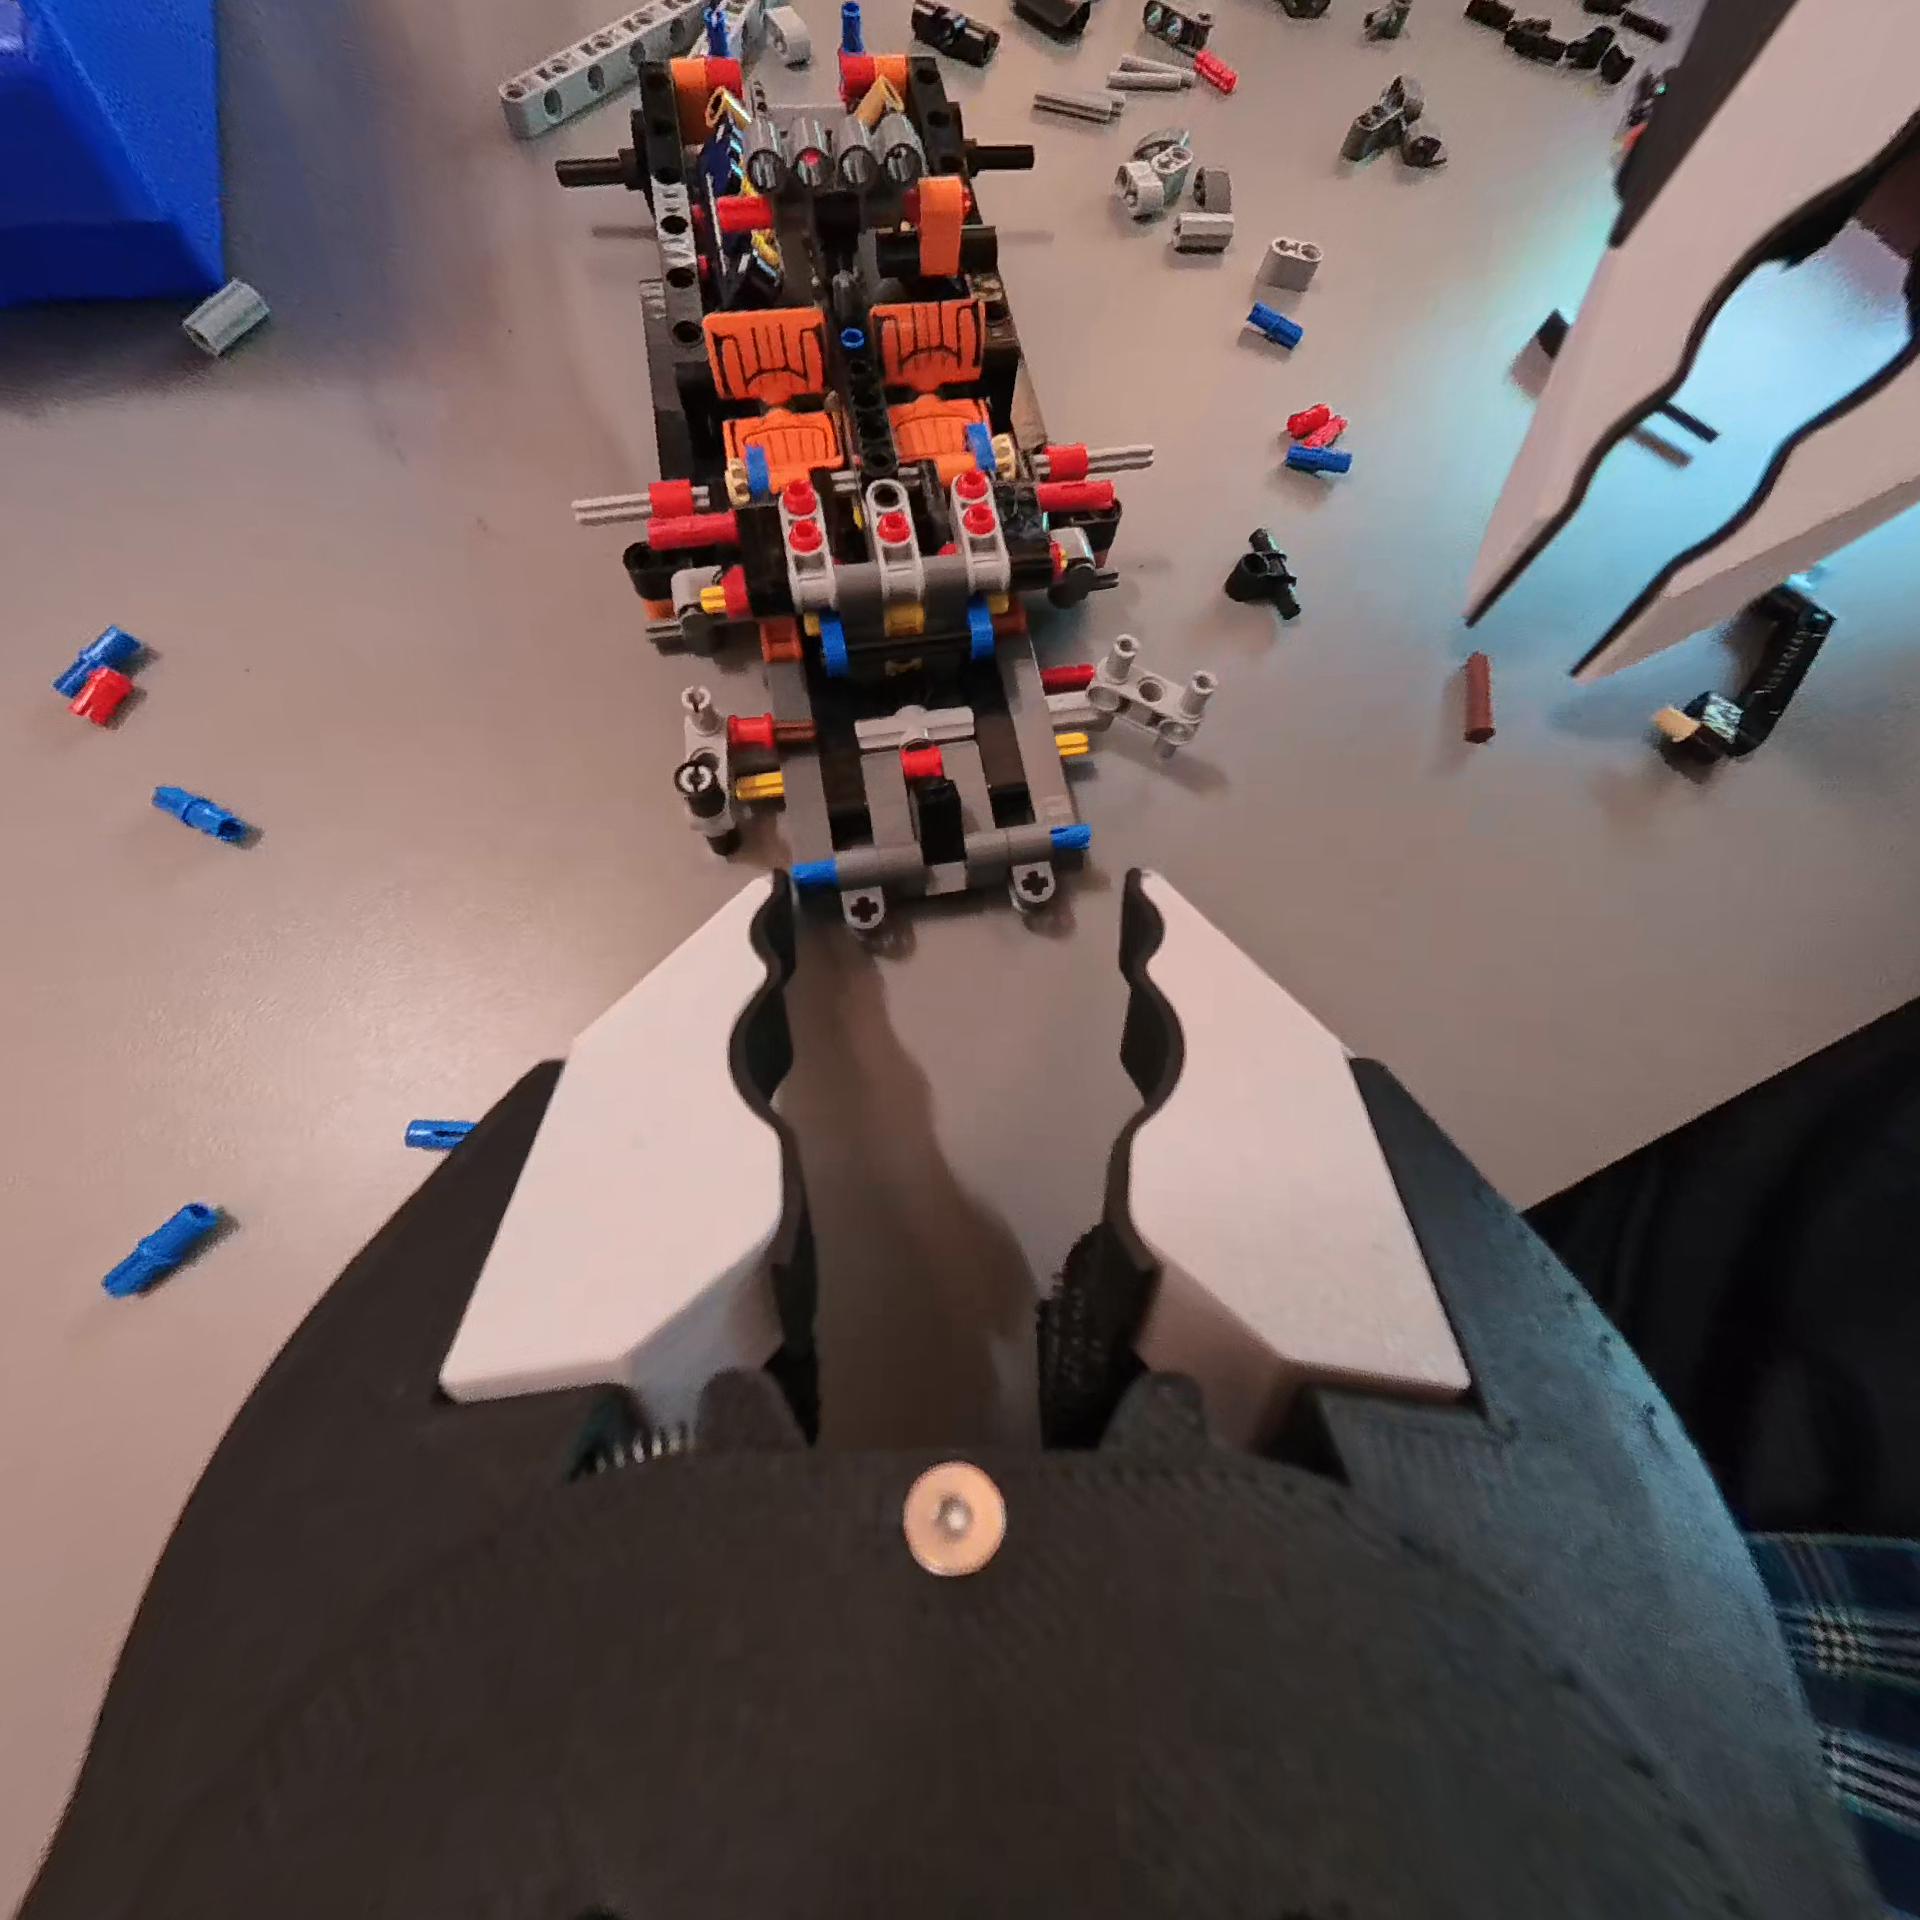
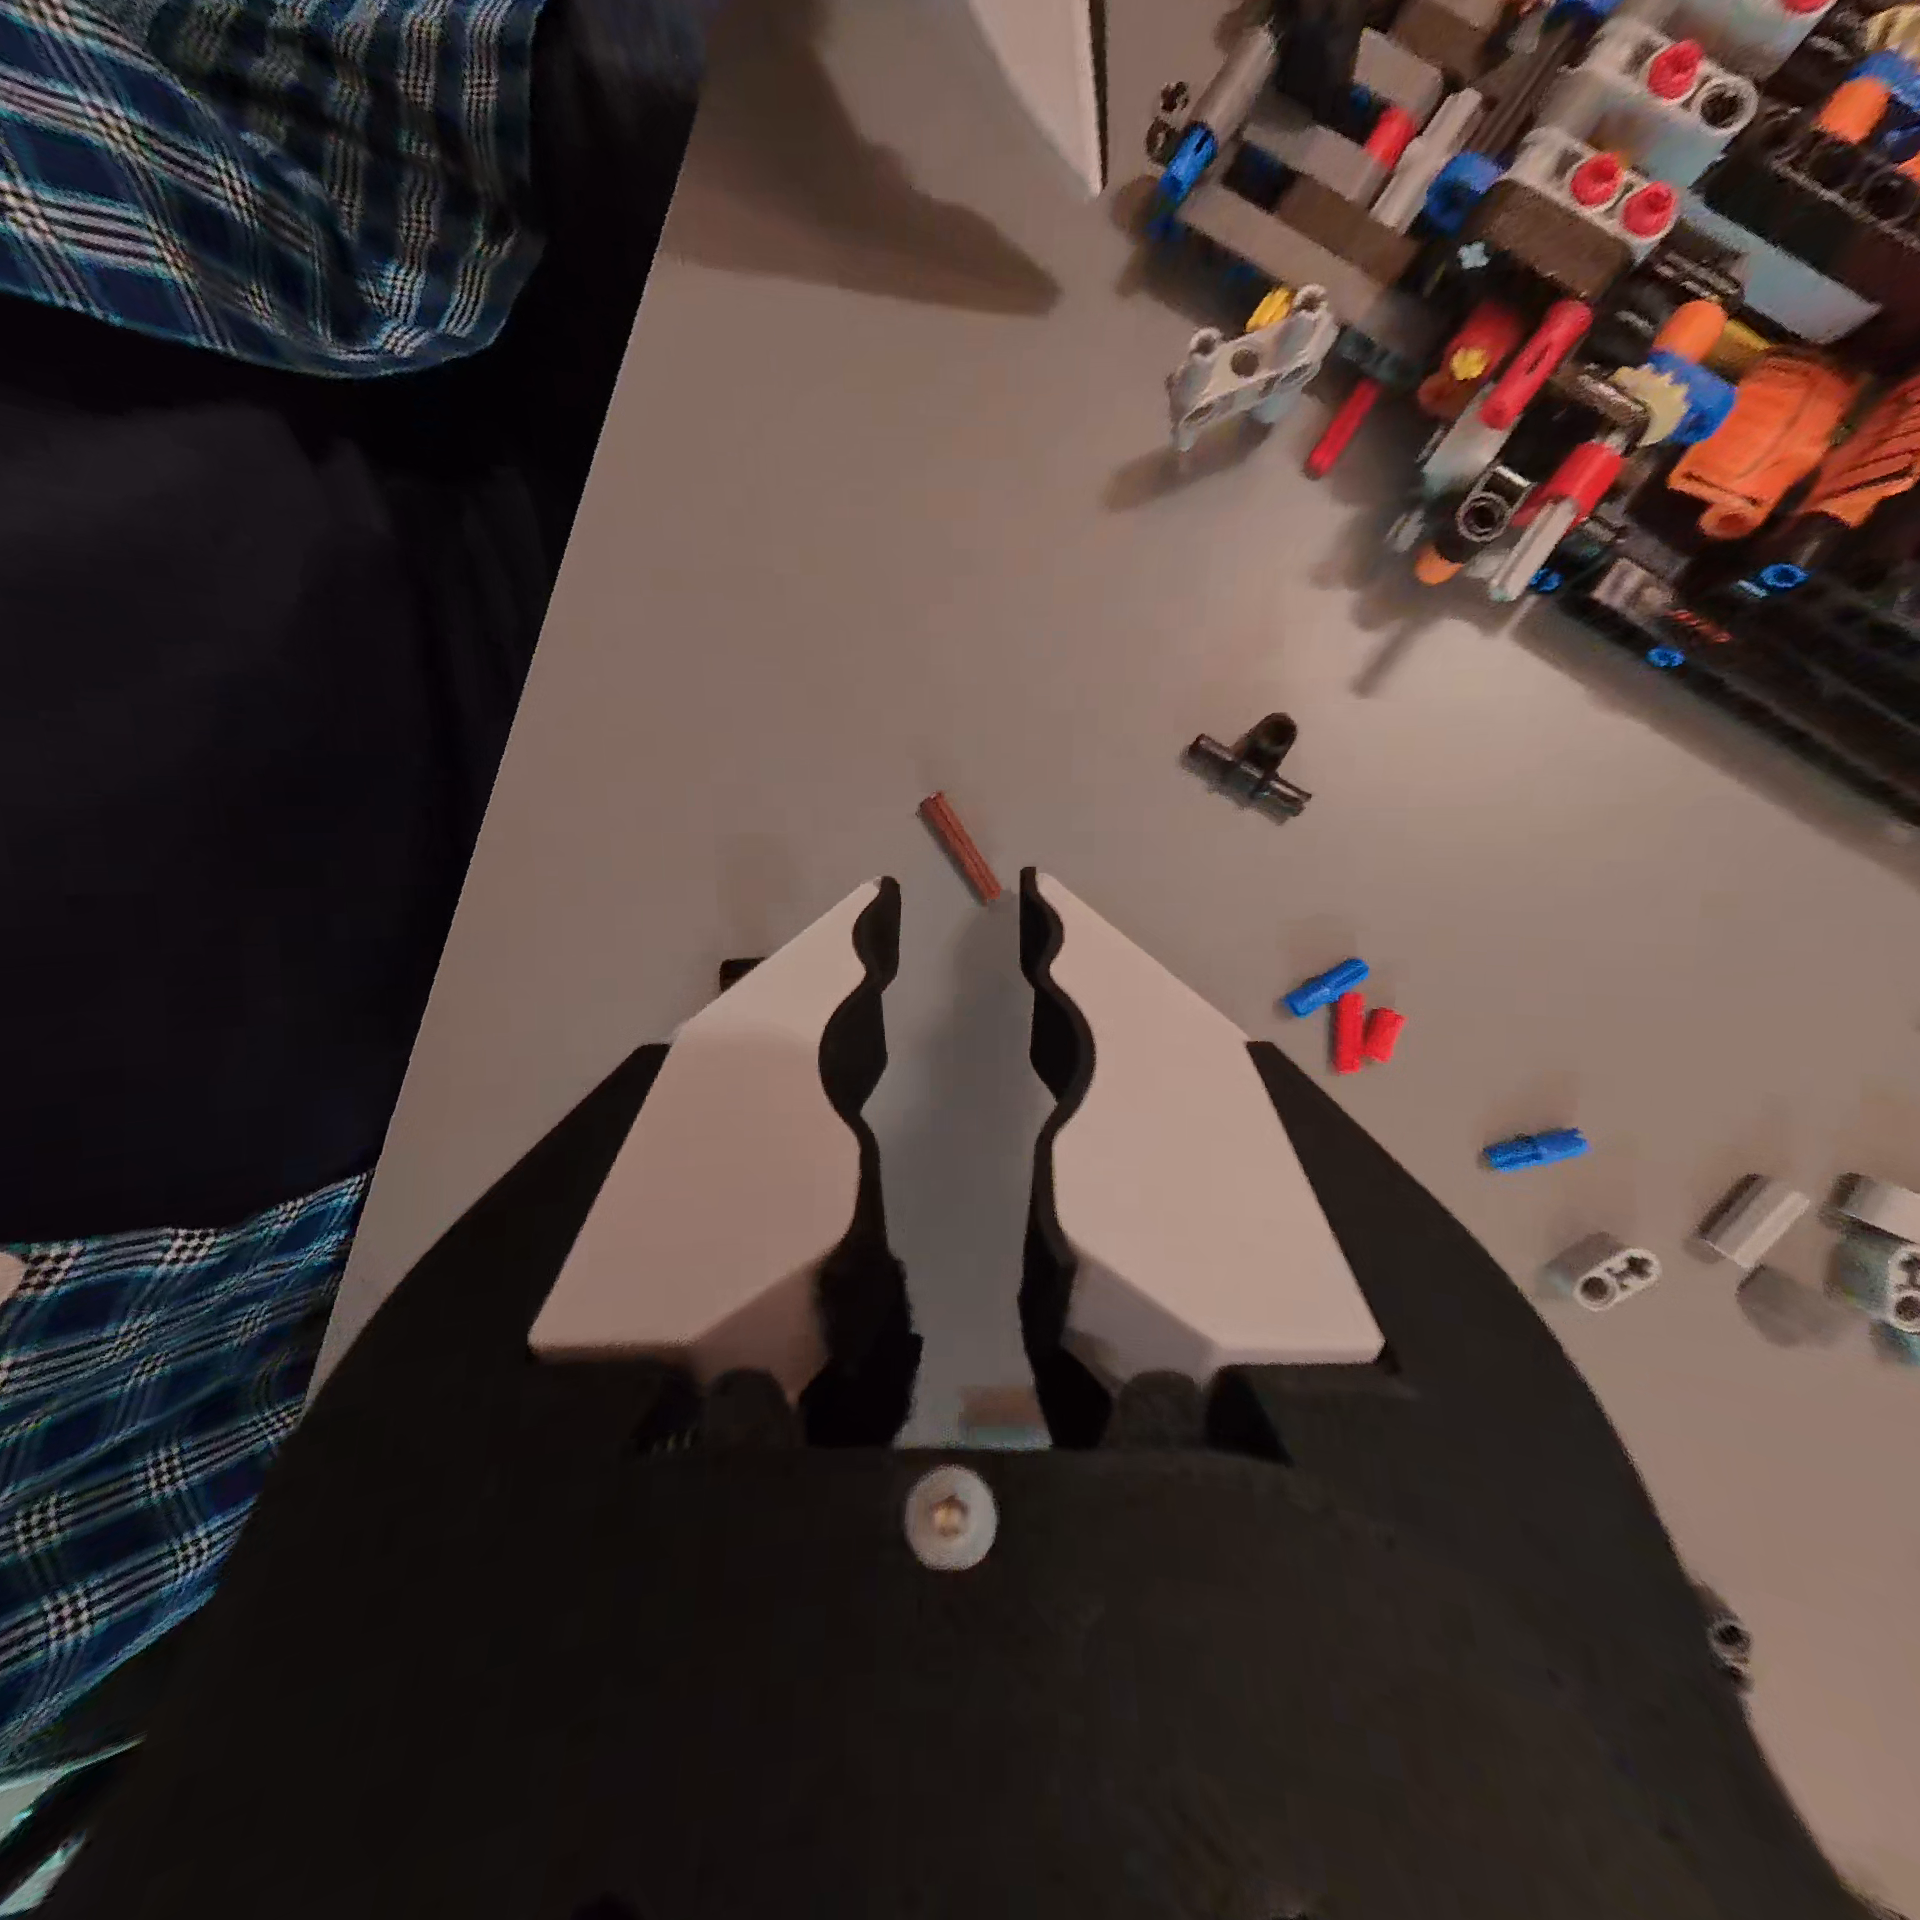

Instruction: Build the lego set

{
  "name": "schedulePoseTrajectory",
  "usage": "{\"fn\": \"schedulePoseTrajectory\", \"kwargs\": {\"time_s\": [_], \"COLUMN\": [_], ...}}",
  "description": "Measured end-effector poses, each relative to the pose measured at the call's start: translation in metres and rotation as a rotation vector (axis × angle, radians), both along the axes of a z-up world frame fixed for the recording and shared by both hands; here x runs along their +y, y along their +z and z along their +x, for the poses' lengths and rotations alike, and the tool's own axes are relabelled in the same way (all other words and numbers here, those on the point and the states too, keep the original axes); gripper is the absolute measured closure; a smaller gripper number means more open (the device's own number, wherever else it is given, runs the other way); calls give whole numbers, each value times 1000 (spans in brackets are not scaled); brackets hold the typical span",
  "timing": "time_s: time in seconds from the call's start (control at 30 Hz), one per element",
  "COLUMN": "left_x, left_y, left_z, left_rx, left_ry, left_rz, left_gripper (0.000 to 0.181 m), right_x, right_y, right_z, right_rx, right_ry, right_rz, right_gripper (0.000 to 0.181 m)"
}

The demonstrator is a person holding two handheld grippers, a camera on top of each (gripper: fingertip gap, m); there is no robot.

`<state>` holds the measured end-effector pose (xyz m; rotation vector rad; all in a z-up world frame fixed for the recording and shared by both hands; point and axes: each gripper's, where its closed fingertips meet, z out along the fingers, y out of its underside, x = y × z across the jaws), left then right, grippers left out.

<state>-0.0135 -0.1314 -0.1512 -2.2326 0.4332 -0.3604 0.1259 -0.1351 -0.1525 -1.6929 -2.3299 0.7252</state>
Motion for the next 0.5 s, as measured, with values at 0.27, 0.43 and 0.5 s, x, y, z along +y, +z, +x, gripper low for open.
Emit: {"fn": "schedulePoseTrajectory", "kwargs": {"time_s": [0.27,0.43,0.5], "left_x": [0,-3,-3], "left_y": [2,2,2], "left_z": [-5,-4,-3], "left_rx": [24,25,27], "left_ry": [40,37,35], "left_rz": [10,11,12], "left_gripper": [118,118,118], "right_x": [2,4,4], "right_y": [-6,-5,-10], "right_z": [0,-5,-4], "right_rx": [31,42,23], "right_ry": [5,36,51], "right_rz": [26,42,47], "right_gripper": [165,166,172]}}
